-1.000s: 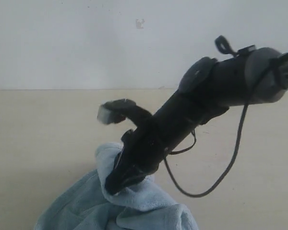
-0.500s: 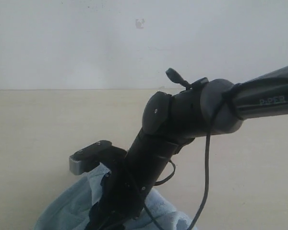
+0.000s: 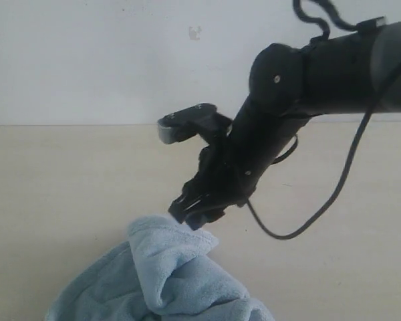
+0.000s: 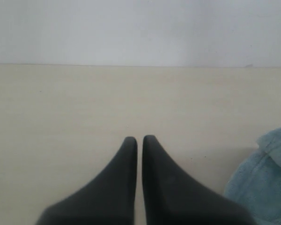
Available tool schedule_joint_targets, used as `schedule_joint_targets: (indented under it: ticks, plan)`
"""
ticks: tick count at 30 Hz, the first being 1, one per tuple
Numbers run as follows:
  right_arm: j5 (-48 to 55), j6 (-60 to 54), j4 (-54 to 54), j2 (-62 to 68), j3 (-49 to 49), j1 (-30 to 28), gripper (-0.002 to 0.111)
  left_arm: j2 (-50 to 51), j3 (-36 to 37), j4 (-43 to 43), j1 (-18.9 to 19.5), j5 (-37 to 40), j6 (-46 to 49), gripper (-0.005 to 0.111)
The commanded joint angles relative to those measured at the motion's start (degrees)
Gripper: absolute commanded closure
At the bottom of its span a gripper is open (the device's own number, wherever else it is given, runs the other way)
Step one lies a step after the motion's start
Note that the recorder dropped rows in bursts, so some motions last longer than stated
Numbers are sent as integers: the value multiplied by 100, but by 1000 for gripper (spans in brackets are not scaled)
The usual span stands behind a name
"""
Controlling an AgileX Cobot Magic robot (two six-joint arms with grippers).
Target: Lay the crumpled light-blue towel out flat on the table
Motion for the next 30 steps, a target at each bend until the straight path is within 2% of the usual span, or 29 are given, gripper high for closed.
schedule_joint_targets:
  ticks: [1,8,13,14,17,19,23,26,28,30]
  plan:
    - [667,233,-493,-125,-27,-564,58,-21,-6,1,-56,-15,2,103]
    - [618,233,-854,-127,-27,-682,58,-21,-6,1,-56,-15,2,103]
    - [1021,1136,-2108,-127,-27,-682,58,-21,-6,-45,-56,-225,-45,103]
    - [1093,1349,-2363,-127,-27,-682,58,-21,-6,-451,-56,-464,-460,103]
    - [1283,2236,-3170,-127,-27,-682,58,-21,-6,-2572,-56,-888,-1611,103]
    - [1357,2420,-3388,-127,4,-682,58,-21,-6,-3144,-56,-952,-1630,103]
    - [1102,2552,-3724,-98,381,-682,58,-21,-6,-2933,-56,-1204,-1615,103]
    - [462,2994,-3778,-46,825,-682,58,-21,-6,-2658,-56,-1251,-1534,103]
    - [79,3105,-3640,-46,1057,-682,62,-21,-6,-2644,-56,-1954,-1426,103]
    - [-23,3105,-3382,-62,1096,-682,77,-21,-6,-2644,-56,-3165,-1201,103]
